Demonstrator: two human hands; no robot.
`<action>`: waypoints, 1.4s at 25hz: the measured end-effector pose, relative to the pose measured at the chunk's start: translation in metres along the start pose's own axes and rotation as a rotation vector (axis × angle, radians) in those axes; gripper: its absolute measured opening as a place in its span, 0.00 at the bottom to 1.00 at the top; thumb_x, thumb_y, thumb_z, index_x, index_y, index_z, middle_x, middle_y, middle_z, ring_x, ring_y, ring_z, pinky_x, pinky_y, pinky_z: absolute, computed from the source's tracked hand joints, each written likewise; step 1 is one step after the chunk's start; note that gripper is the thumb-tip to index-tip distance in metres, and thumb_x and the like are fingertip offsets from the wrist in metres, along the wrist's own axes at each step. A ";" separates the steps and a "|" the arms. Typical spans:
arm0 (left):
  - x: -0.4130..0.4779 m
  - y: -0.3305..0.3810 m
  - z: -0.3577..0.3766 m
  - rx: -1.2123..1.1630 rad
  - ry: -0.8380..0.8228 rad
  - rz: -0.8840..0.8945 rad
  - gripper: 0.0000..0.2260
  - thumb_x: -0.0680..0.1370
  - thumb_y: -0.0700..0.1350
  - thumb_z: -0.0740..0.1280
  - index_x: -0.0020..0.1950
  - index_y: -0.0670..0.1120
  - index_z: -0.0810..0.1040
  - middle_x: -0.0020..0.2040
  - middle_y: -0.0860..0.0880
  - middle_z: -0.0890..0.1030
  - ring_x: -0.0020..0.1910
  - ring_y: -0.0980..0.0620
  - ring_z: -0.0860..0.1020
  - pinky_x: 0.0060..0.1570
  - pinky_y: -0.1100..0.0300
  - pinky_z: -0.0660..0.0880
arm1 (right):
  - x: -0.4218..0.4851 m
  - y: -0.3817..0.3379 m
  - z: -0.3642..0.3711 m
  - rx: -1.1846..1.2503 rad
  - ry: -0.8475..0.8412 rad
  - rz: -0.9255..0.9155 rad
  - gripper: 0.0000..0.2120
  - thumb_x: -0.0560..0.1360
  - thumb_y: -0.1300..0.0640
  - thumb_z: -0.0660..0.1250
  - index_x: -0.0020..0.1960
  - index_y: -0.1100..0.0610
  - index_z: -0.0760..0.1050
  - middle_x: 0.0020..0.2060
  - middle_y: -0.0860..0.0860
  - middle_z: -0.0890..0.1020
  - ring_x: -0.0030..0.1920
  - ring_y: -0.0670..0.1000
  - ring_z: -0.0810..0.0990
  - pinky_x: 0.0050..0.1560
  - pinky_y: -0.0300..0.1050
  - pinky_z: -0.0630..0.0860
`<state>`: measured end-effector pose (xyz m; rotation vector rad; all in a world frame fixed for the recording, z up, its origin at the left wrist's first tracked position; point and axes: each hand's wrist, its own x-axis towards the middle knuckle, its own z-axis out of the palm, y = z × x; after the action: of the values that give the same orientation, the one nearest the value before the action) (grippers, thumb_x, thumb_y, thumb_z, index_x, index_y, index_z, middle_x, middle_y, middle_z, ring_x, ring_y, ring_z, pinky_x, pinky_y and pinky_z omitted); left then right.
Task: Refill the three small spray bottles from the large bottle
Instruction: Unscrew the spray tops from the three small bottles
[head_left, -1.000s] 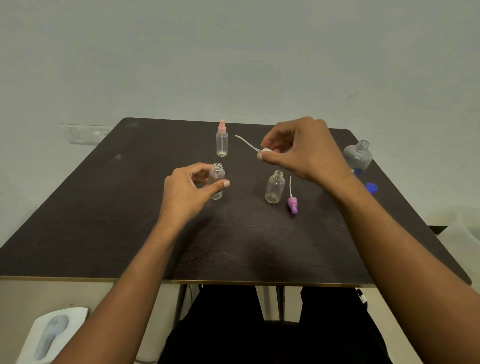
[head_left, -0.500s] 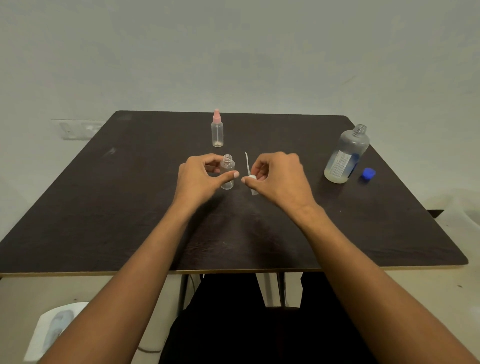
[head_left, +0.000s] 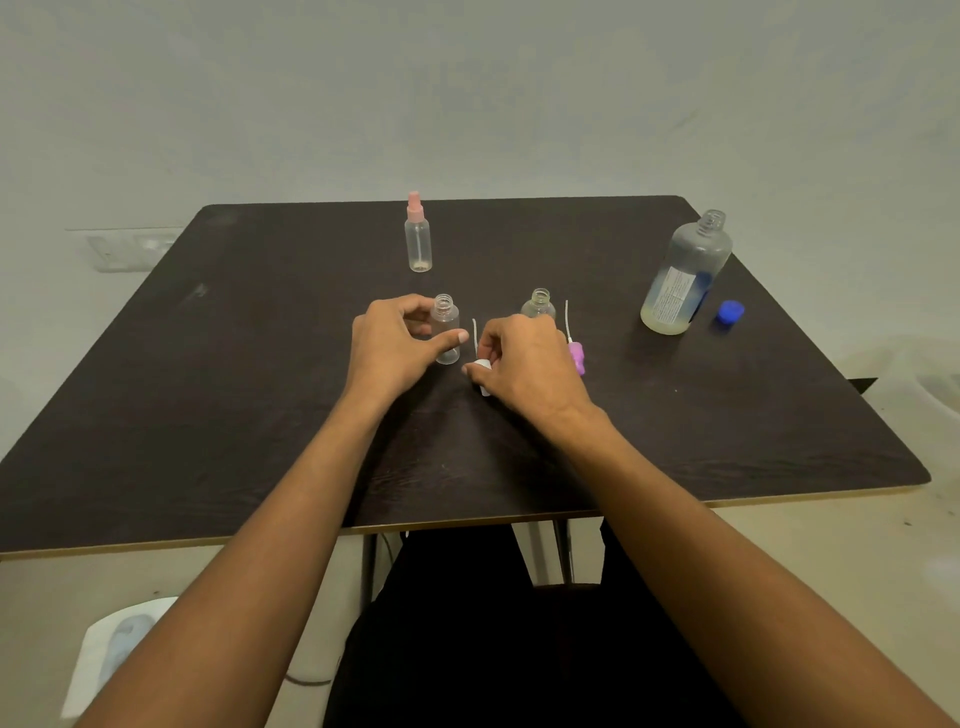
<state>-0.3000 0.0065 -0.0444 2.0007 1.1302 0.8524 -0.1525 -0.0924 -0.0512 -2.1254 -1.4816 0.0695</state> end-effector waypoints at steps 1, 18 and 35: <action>0.000 0.000 0.000 0.003 -0.005 -0.003 0.18 0.69 0.53 0.84 0.57 0.54 0.87 0.48 0.59 0.87 0.48 0.63 0.84 0.53 0.62 0.82 | 0.000 0.000 0.002 -0.008 -0.005 0.004 0.11 0.71 0.46 0.81 0.42 0.49 0.81 0.37 0.45 0.81 0.40 0.46 0.81 0.43 0.44 0.82; -0.005 0.001 -0.004 -0.015 -0.030 -0.037 0.27 0.69 0.53 0.84 0.66 0.50 0.84 0.57 0.54 0.87 0.54 0.61 0.85 0.59 0.60 0.81 | 0.001 0.000 0.000 -0.041 -0.015 0.001 0.13 0.73 0.42 0.79 0.47 0.49 0.81 0.39 0.45 0.82 0.42 0.46 0.81 0.47 0.48 0.84; -0.020 0.021 -0.060 -0.251 0.159 0.094 0.23 0.71 0.49 0.84 0.65 0.50 0.85 0.55 0.58 0.87 0.56 0.66 0.84 0.58 0.71 0.78 | -0.014 -0.027 -0.106 0.427 0.192 -0.156 0.12 0.74 0.45 0.79 0.52 0.51 0.86 0.42 0.40 0.87 0.45 0.35 0.86 0.47 0.25 0.78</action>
<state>-0.3467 -0.0057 0.0010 1.8148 0.9665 1.1592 -0.1457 -0.1403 0.0476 -1.6265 -1.3714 0.1106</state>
